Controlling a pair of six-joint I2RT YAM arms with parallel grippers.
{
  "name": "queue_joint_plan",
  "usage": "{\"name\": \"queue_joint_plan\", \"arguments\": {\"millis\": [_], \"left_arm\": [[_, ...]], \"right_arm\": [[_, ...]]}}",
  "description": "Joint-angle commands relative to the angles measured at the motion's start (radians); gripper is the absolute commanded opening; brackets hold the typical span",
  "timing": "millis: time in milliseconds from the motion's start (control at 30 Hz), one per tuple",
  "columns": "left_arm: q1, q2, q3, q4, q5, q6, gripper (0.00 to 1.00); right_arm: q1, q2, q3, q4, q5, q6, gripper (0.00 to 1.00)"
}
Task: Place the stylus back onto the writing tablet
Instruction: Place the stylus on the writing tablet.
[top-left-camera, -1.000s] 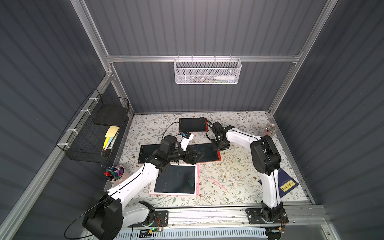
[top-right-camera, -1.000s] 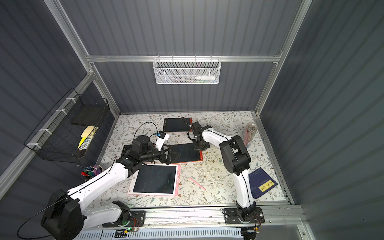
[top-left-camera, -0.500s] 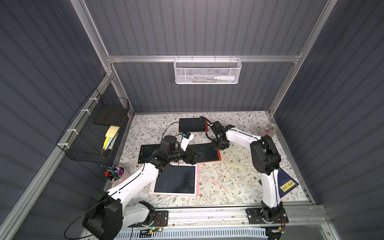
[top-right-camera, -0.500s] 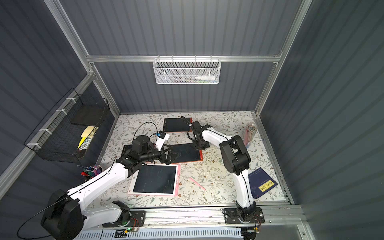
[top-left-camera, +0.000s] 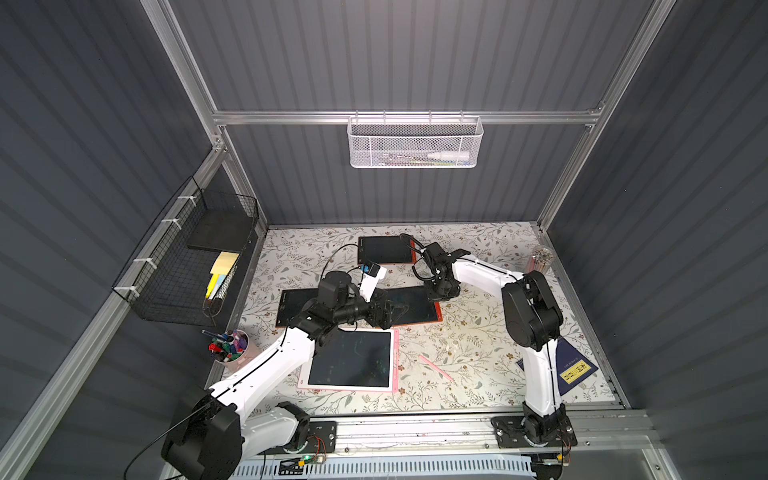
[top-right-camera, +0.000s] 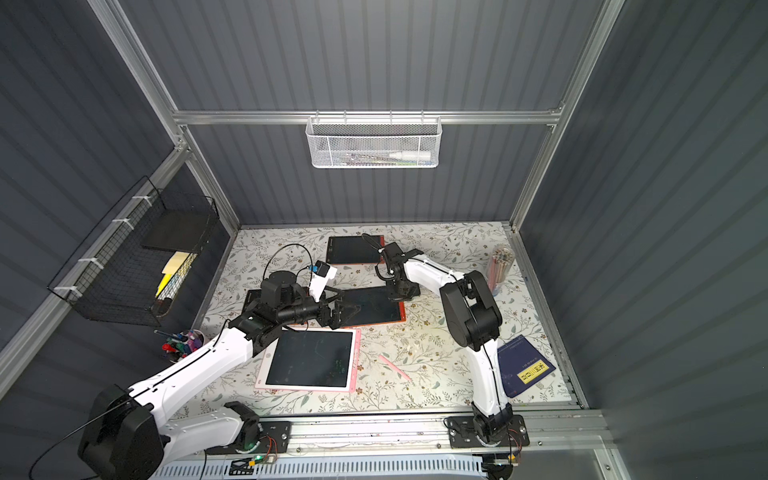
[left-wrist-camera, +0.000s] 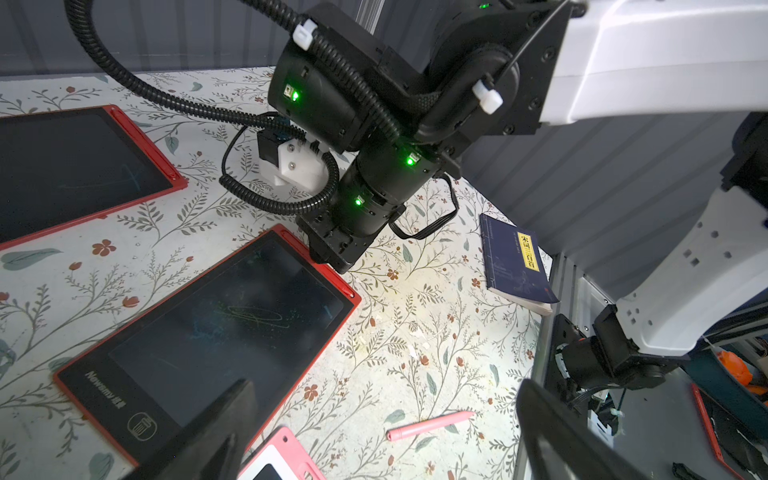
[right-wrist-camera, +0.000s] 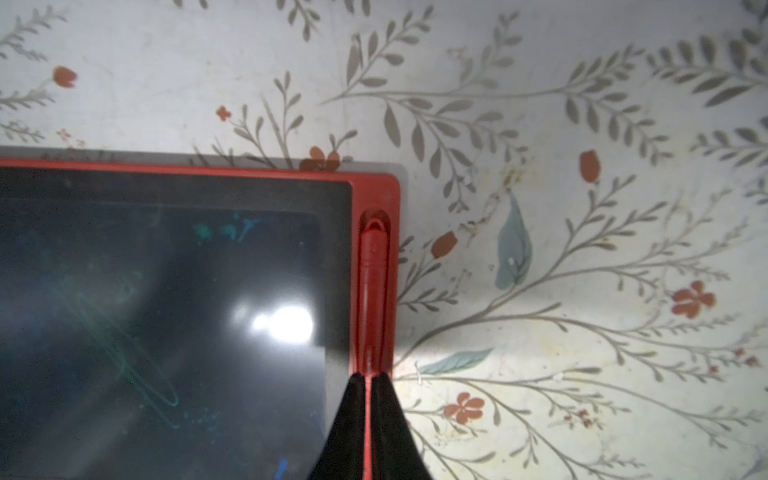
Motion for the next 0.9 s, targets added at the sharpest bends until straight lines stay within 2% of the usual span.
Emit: {"name": "queue_joint_plan", "arguments": {"millis": [0, 533, 867], "left_arm": [[-0.001, -0.011, -0.008, 0.005, 0.001, 0.003, 0.99], [-0.002, -0.053, -0.014, 0.013, -0.032, -0.015, 0.99], [0.000, -0.045, -0.014, 0.014, -0.031, -0.014, 0.99]], "right_arm": [[-0.001, 0.022, -0.014, -0.024, 0.014, 0.010, 0.11], [-0.004, -0.052, -0.029, 0.000, 0.030, -0.016, 0.12], [-0.015, 0.021, 0.000, 0.002, 0.012, -0.009, 0.12]]}}
